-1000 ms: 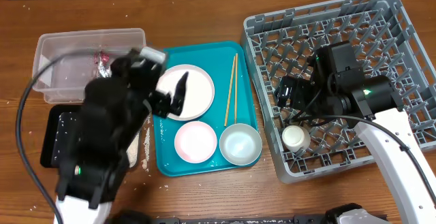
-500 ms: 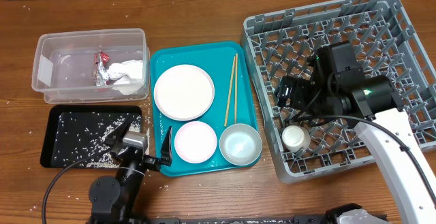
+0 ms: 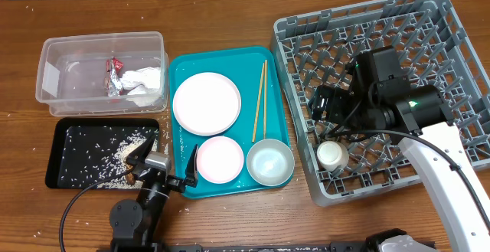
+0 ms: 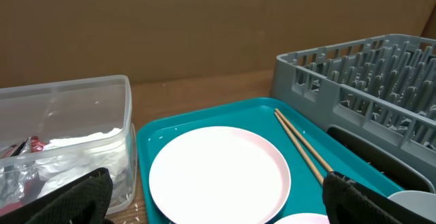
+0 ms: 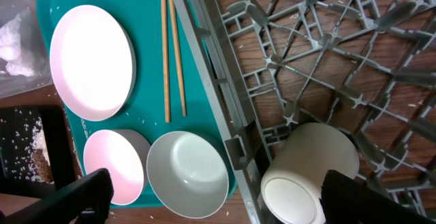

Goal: Sort waste into correct bins and load items into the dishwasher
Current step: 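Reach the right gripper to the small pink bowl and grasp it, then carry the pink bowl into the dish rack and release it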

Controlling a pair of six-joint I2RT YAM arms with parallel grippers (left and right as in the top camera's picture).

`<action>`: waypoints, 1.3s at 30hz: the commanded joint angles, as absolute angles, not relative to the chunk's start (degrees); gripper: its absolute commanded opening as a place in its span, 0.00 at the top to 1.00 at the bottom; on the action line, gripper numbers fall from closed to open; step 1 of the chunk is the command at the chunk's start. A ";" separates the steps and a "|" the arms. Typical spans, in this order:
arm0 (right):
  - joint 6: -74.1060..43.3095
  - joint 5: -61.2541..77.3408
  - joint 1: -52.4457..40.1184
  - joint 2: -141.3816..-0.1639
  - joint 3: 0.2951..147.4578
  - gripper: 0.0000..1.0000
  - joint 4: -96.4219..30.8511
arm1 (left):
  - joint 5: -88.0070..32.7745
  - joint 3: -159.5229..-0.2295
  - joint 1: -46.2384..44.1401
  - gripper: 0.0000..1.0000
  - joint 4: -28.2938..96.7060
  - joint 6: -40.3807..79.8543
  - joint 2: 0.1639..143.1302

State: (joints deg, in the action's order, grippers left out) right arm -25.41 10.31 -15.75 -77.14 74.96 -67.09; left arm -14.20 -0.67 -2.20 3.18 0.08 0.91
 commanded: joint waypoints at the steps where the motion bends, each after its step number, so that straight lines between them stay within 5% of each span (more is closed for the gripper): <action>1: -25.12 10.59 -15.73 -76.03 76.20 0.00 -66.92 | -14.85 -0.27 -1.80 0.00 2.90 0.84 0.25; 6: -25.54 10.87 -15.73 -76.03 76.20 0.00 -62.41 | -14.85 -0.27 -1.80 0.00 2.90 0.84 0.25; 11: -23.14 25.47 -21.41 -78.39 76.14 0.07 -53.10 | -14.85 -0.27 -1.80 0.00 2.90 0.86 0.25; 16: -20.53 9.56 -39.11 -87.50 76.16 0.11 -51.05 | -14.85 -0.27 -1.80 0.00 2.90 0.84 0.25; 22: -17.98 4.51 -44.95 -101.34 76.16 0.19 -41.08 | -14.85 -0.27 -1.80 0.00 2.90 0.86 0.25; 31: -18.24 12.29 -45.17 -109.47 76.16 0.65 -39.51 | -14.85 -0.27 -1.80 0.00 2.90 0.86 0.25; 39: -20.10 13.67 -45.15 -113.21 76.09 0.67 -39.88 | -14.85 -0.27 -1.80 0.00 2.90 0.86 0.25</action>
